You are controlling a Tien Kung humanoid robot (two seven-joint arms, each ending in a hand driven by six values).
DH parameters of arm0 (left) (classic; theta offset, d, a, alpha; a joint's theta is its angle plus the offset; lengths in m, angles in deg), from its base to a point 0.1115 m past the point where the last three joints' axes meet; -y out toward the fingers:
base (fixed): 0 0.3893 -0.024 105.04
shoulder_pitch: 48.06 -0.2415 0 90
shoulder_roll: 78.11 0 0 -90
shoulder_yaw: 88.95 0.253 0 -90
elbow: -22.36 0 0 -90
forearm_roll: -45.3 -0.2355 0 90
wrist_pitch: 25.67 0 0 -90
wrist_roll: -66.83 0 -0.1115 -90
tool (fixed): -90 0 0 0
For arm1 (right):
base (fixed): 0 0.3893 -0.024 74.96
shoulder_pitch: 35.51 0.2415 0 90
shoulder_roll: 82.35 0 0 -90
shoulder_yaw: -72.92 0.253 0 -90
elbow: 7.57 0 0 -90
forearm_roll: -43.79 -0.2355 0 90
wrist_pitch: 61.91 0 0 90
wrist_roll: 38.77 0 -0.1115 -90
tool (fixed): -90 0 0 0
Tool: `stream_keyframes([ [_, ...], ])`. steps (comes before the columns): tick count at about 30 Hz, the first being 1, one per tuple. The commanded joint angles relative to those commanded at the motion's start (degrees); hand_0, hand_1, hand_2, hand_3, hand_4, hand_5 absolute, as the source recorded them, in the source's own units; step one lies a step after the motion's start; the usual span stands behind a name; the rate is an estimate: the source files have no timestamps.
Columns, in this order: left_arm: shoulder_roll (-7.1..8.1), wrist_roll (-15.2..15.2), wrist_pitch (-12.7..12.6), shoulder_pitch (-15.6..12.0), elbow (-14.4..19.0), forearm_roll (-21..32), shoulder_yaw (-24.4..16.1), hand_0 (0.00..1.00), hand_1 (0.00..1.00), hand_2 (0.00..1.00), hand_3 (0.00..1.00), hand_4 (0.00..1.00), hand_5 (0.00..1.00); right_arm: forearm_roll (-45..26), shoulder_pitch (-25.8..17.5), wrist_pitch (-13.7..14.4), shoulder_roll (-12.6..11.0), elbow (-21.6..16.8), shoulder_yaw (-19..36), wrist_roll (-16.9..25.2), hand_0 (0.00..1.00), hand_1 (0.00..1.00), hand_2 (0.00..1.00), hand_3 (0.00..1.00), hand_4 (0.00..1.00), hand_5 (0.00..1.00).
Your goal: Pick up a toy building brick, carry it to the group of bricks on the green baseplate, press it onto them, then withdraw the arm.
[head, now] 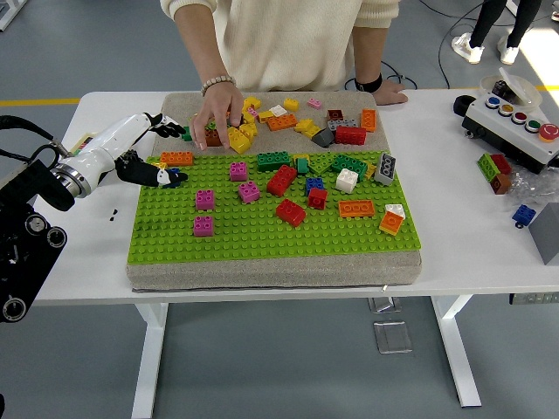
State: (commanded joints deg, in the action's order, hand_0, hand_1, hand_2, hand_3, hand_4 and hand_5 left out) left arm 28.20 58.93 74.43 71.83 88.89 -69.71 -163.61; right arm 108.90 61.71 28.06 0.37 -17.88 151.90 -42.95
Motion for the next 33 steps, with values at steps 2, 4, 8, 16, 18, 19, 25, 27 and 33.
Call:
stream_keyframes([
  [2,0.03,-0.25,-0.05,0.14,-0.32,-0.27,0.31,0.786,0.726,0.704,0.716,0.934,0.169,-0.02,0.03,0.00,-0.01,0.00,-0.11,-0.02,0.752,0.675,0.723,0.651,0.905,0.486],
  [4,0.20,-0.59,0.41,0.68,-1.15,-0.64,1.36,0.786,0.726,0.704,0.716,0.934,0.169,-0.03,0.04,-0.03,-0.05,0.00,-0.33,-0.09,0.752,0.675,0.723,0.651,0.905,0.486],
  [8,0.13,-1.22,0.74,1.97,-3.13,-0.73,3.12,0.757,0.707,0.636,0.691,0.876,0.042,-0.07,0.12,-0.04,-0.08,0.00,-0.69,-0.16,0.753,0.676,0.724,0.651,0.905,0.486],
  [16,-1.64,-2.57,0.49,5.58,-8.82,-1.03,6.80,0.749,0.711,0.619,0.675,0.860,0.057,-0.32,0.32,0.04,-0.02,0.00,-0.86,-0.10,0.752,0.675,0.724,0.651,0.905,0.486],
  [18,-2.03,-2.89,0.39,6.13,-9.95,-1.23,7.35,0.752,0.714,0.618,0.672,0.856,0.062,-0.38,0.30,0.08,-0.01,0.00,-0.80,-0.07,0.753,0.675,0.724,0.650,0.905,0.486],
  [19,-2.27,-3.05,0.35,6.43,-10.66,-1.28,7.68,0.752,0.714,0.618,0.672,0.856,0.062,-0.41,0.28,0.09,0.00,0.00,-0.78,-0.05,0.753,0.675,0.724,0.650,0.905,0.486],
  [25,-3.45,-3.35,0.20,7.32,-13.25,-1.16,9.02,0.751,0.713,0.615,0.658,0.853,0.085,-0.45,0.14,0.03,-0.02,0.00,-0.65,-0.05,0.752,0.675,0.724,0.651,0.906,0.487],
  [27,-3.66,-3.42,0.17,7.45,-13.62,-1.16,9.24,0.751,0.713,0.615,0.658,0.853,0.085,-0.44,0.12,0.01,-0.03,0.00,-0.63,-0.05,0.752,0.675,0.724,0.651,0.906,0.487],
  [33,-4.49,-4.17,-0.43,8.47,-16.24,-1.53,10.97,0.756,0.713,0.613,0.656,0.854,0.057,-0.59,0.45,0.11,-0.01,0.00,-0.66,0.04,0.752,0.676,0.724,0.651,0.908,0.489],
])
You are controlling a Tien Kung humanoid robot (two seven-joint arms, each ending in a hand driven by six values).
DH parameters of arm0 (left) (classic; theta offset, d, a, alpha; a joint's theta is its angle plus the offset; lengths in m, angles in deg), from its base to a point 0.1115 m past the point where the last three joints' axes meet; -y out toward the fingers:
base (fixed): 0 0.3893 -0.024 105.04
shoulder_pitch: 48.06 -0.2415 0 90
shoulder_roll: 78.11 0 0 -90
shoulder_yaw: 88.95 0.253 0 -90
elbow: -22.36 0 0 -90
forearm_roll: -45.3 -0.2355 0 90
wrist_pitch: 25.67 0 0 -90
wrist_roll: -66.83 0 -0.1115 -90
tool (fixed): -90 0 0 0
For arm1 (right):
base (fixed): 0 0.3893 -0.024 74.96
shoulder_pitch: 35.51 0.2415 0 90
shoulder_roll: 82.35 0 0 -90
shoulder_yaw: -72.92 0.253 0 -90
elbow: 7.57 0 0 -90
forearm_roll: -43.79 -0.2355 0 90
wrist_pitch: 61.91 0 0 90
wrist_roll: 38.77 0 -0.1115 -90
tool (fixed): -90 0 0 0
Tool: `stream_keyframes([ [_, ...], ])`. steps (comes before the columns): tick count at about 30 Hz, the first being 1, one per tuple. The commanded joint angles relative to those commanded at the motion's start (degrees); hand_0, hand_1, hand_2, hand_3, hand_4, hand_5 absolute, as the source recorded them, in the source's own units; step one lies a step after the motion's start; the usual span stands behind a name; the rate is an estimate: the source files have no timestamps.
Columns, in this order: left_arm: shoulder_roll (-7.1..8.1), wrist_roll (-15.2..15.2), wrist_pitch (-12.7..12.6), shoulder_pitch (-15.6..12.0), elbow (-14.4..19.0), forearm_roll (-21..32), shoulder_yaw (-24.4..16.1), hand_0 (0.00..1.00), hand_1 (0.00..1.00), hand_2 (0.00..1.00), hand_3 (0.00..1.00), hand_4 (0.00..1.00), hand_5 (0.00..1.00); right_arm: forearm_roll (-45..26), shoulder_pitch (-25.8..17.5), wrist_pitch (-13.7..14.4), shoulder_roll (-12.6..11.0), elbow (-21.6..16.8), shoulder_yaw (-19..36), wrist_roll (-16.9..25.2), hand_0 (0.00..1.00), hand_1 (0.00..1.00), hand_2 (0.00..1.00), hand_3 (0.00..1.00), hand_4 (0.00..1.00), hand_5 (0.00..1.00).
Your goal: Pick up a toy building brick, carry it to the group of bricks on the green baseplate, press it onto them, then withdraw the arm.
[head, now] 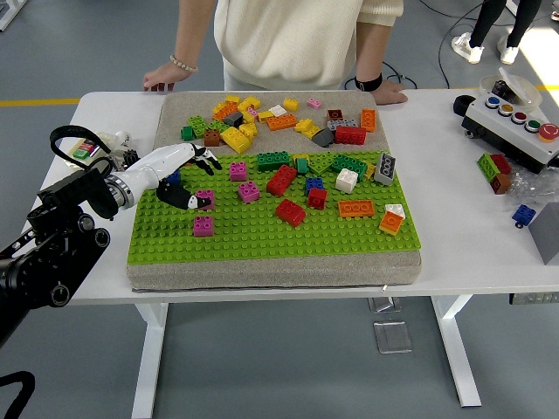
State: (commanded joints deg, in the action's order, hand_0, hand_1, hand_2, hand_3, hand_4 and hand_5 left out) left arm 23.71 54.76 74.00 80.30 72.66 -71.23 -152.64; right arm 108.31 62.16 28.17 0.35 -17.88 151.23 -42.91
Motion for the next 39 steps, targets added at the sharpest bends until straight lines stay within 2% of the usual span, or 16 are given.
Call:
stream_keyframes([
  [2,-0.10,-0.12,-0.14,0.28,-0.49,-0.01,0.32,0.752,0.711,0.610,0.648,0.840,0.029,-0.02,0.05,0.00,0.00,0.00,0.04,-0.01,0.752,0.675,0.724,0.651,0.909,0.490],
  [19,-0.58,-2.20,-2.27,2.91,-6.90,-0.16,3.47,0.748,0.710,0.610,0.636,0.839,0.022,-0.03,0.12,-0.11,0.08,0.00,0.32,-0.06,0.753,0.674,0.725,0.651,0.909,0.490],
  [39,-1.33,-1.85,-3.72,5.01,-12.10,-1.23,5.28,0.754,0.713,0.613,0.644,0.847,0.028,0.00,0.28,-0.12,0.15,0.00,-0.48,-0.08,0.752,0.674,0.724,0.651,0.909,0.492],
])
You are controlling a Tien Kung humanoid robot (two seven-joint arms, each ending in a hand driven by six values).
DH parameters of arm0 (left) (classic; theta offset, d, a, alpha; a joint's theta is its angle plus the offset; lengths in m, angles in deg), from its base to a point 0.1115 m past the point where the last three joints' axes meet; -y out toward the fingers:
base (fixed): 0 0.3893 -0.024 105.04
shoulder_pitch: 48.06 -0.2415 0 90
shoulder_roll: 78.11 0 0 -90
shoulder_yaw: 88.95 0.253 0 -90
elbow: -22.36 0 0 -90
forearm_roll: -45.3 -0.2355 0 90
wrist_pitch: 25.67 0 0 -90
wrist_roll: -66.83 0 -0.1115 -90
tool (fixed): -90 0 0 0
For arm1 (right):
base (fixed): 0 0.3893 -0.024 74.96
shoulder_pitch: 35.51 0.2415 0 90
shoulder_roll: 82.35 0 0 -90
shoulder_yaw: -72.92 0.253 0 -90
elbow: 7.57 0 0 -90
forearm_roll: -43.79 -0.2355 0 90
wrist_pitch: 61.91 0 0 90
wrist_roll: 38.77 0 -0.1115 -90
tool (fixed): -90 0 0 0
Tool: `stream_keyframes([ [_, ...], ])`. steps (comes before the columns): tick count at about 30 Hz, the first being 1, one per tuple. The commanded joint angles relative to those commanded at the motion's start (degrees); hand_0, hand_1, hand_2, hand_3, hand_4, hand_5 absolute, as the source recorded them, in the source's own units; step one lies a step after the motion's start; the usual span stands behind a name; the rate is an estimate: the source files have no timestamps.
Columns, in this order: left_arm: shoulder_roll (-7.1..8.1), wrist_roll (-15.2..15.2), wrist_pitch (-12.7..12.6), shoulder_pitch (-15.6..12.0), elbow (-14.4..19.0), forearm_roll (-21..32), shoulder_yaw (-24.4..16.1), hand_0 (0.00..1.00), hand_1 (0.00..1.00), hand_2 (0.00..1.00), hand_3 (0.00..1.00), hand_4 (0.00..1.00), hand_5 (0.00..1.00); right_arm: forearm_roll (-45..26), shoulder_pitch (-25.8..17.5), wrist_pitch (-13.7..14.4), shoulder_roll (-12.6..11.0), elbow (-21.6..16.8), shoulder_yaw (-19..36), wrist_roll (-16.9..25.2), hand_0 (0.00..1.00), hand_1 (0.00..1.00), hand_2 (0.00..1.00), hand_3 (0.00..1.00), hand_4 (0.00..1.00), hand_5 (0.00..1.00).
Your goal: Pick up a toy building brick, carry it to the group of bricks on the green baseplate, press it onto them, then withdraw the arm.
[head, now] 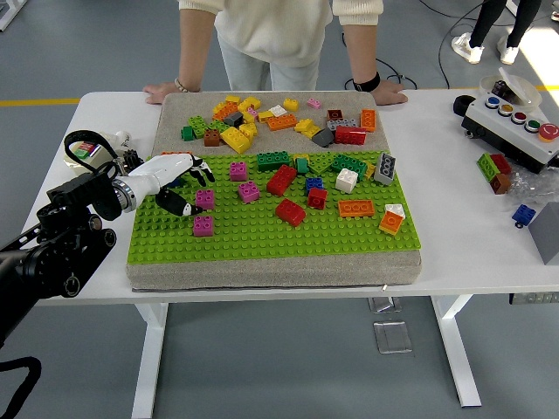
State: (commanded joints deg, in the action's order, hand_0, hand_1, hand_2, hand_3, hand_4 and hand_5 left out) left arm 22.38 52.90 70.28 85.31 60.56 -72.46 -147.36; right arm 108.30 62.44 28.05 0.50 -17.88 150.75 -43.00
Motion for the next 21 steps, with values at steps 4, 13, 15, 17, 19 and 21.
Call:
stream_keyframes([
  [4,-0.16,0.01,-0.15,0.17,-0.57,0.31,0.07,0.754,0.713,0.613,0.644,0.847,0.028,0.02,0.04,0.00,0.03,0.00,-0.14,0.01,0.752,0.674,0.724,0.651,0.909,0.492],
  [13,-0.57,0.04,-0.32,0.32,-1.63,1.06,0.11,0.754,0.715,0.616,0.648,0.849,0.043,0.05,0.02,-0.01,0.07,0.00,-0.34,0.01,0.752,0.674,0.724,0.651,0.910,0.491],
  [15,-0.67,0.06,-0.43,0.42,-1.75,1.22,0.06,0.754,0.715,0.616,0.648,0.849,0.043,0.09,0.05,-0.02,0.05,0.00,-0.27,-0.02,0.752,0.674,0.724,0.651,0.910,0.491],
  [17,-0.73,0.03,-0.58,0.49,-1.84,1.38,-0.03,0.754,0.715,0.616,0.648,0.849,0.043,0.04,0.08,-0.03,0.05,0.00,-0.22,0.01,0.752,0.674,0.724,0.651,0.910,0.491],
  [19,-0.82,0.02,-0.72,0.58,-1.95,1.54,-0.08,0.754,0.713,0.613,0.638,0.842,0.048,0.02,0.10,-0.03,0.06,0.00,-0.15,0.01,0.752,0.675,0.724,0.653,0.910,0.491],
  [21,-0.88,0.01,-0.84,0.65,-2.01,1.64,-0.10,0.754,0.713,0.613,0.638,0.842,0.048,-0.03,0.12,-0.03,0.06,0.00,-0.11,0.03,0.752,0.675,0.724,0.653,0.910,0.491],
])
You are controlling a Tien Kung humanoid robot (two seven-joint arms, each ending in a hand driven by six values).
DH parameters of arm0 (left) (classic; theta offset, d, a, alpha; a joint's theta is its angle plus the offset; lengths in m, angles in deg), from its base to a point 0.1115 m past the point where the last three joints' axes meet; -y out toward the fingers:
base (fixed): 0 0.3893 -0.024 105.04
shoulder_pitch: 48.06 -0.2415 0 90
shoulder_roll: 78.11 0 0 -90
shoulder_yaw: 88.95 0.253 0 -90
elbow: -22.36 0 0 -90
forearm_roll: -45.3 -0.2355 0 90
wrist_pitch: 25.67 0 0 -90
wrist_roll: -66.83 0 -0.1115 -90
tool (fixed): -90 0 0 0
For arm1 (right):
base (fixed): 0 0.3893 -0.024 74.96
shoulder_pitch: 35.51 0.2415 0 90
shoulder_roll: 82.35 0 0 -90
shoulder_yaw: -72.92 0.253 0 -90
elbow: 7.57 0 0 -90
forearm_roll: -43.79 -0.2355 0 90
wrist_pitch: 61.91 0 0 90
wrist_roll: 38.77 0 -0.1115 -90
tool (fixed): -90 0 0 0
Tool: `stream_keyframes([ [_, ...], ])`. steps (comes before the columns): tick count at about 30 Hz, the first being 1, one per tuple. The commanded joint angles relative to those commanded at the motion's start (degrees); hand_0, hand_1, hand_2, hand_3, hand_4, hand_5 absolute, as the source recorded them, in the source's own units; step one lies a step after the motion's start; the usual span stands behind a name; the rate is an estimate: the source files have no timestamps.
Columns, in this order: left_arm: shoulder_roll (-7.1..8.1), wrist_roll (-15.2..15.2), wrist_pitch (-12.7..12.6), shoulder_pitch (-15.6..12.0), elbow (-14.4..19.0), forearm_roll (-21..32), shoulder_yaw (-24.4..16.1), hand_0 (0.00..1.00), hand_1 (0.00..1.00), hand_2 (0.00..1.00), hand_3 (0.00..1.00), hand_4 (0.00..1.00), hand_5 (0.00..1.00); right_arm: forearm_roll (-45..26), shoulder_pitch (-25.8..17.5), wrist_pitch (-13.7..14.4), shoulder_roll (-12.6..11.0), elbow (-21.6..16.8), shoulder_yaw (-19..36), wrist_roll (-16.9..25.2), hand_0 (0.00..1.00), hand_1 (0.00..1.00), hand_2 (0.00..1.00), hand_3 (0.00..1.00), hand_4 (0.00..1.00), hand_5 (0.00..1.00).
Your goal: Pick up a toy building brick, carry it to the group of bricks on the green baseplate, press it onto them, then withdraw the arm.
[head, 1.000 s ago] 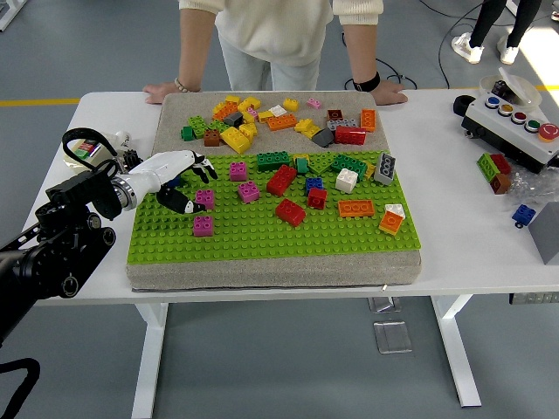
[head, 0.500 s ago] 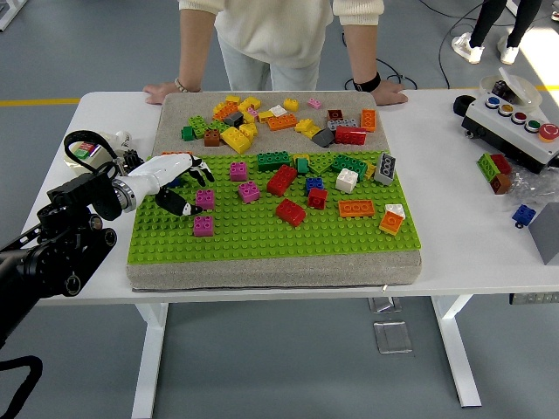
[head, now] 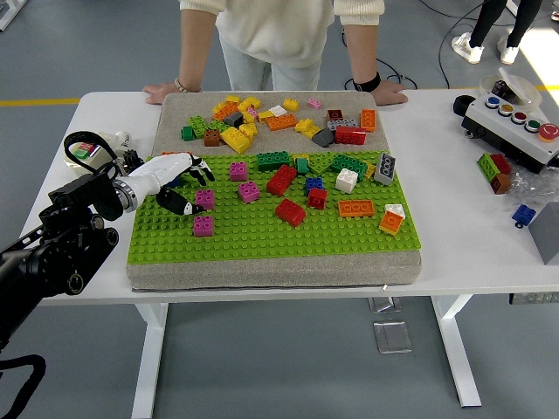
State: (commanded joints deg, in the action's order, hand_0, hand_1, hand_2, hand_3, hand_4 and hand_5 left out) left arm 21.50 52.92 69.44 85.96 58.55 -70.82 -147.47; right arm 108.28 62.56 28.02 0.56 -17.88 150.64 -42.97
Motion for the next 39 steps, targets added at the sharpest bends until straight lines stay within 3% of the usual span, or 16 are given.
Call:
stream_keyframes([
  [26,-0.89,-0.22,0.26,1.20,-3.04,1.84,1.50,0.750,0.706,0.608,0.615,0.837,0.052,-0.14,0.23,0.16,0.03,0.00,0.37,0.05,0.752,0.675,0.723,0.654,0.910,0.490],
  [38,-0.99,-0.47,-0.17,1.27,-3.52,2.90,1.79,0.730,0.660,0.595,0.569,0.769,0.052,-0.10,0.13,0.14,0.05,0.00,0.15,0.06,0.753,0.675,0.724,0.654,0.910,0.489],
  [39,-1.00,-0.57,-0.32,1.21,-3.61,3.01,1.84,0.665,0.624,0.589,0.557,0.715,0.037,-0.15,0.15,0.16,0.08,0.00,0.03,0.09,0.752,0.674,0.724,0.655,0.910,0.489],
])
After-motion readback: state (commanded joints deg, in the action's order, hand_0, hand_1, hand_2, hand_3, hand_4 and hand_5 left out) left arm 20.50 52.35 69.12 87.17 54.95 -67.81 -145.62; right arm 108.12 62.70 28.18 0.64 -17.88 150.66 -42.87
